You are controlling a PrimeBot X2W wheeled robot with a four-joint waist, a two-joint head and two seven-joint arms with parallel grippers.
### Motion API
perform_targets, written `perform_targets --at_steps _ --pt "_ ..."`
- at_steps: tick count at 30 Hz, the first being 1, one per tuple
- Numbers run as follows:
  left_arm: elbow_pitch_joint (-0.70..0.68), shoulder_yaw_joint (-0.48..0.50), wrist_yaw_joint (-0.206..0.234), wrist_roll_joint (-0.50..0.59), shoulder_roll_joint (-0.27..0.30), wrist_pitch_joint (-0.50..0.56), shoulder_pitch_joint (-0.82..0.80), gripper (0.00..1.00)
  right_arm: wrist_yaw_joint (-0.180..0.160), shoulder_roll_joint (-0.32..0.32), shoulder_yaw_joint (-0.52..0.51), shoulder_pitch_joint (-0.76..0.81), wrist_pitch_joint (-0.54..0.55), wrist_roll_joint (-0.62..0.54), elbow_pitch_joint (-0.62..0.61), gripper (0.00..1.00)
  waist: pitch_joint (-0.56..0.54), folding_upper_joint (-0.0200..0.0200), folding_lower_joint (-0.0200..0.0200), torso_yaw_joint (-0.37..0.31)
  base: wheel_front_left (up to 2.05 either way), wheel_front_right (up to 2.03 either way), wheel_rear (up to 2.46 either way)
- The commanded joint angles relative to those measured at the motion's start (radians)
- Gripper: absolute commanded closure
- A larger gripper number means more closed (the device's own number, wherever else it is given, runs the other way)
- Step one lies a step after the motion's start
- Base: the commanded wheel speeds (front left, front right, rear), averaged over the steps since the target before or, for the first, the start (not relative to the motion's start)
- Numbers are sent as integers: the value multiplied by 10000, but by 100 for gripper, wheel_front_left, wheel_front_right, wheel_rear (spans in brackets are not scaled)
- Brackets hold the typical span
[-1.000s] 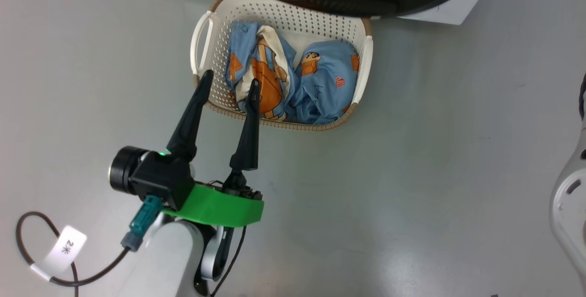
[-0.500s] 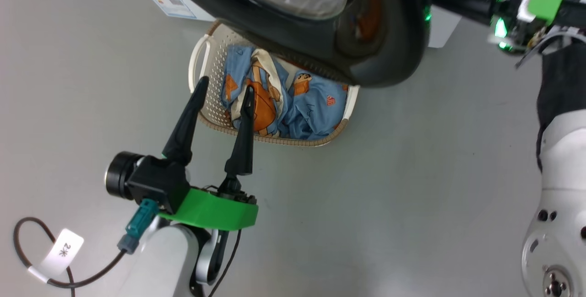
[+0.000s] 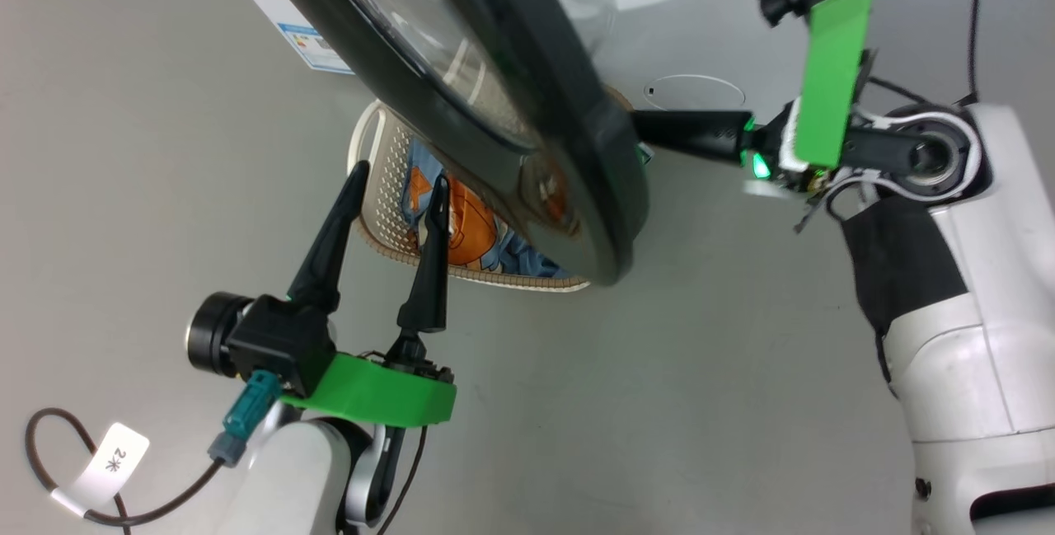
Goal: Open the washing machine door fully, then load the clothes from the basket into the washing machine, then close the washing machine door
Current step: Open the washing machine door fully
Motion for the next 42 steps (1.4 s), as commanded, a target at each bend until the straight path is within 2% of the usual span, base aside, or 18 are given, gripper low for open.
perform_targets --at_steps 1,6,16,21,26,27,28,30,31,32,34,39,42 --pt "-179 347 -14 154 185 -63 120 0 17 332 354 165 -76 148 -304 100 -30 0 0 13 0 0 0" --pt "-129 384 -22 140 185 -63 192 0 17 332 1440 372 -757 804 -192 100 -131 0 0 72 0 0 0" --pt "-40 518 -27 131 185 -63 248 0 17 332 2517 486 -1490 1426 99 100 -281 0 0 90 0 0 0" --pt "21 615 -43 140 185 -63 276 0 17 332 2572 456 -1949 1490 127 100 -364 0 0 34 0 0 0" --pt "144 847 -113 218 185 -63 410 0 17 280 2049 538 -2608 1270 18 100 -600 0 0 -105 0 0 0" --pt "162 902 -128 236 185 -63 444 0 17 247 1925 592 -2755 1216 -22 96 -666 0 0 -142 0 0 0" --pt "182 952 -145 256 185 -63 483 0 17 194 1800 659 -2933 1132 -87 68 -736 0 0 -178 0 0 0" --pt "217 1048 -182 306 185 -63 579 0 17 96 1578 849 -3253 980 -277 49 -891 0 0 -266 0 0 0" --pt "234 1101 -202 337 185 -63 634 0 17 53 1432 975 -3476 899 -379 7 -976 0 0 -320 0 0 0" --pt "253 1155 -228 368 185 -63 690 0 17 18 1286 1099 -3731 801 -504 0 -1064 0 0 -373 0 0 0" --pt "272 1215 -255 396 185 -63 747 0 17 -8 1152 1239 -3966 721 -652 0 -1155 0 0 -430 0 0 0" --pt "283 1527 -383 477 185 -63 1014 0 17 -189 545 2006 -5651 -204 -1239 0 -1602 0 0 -746 0 0 0" --pt "311 1695 -474 561 185 -63 1159 0 17 -398 568 2508 -6726 -1043 -1915 0 -1866 0 0 -941 0 0 0"
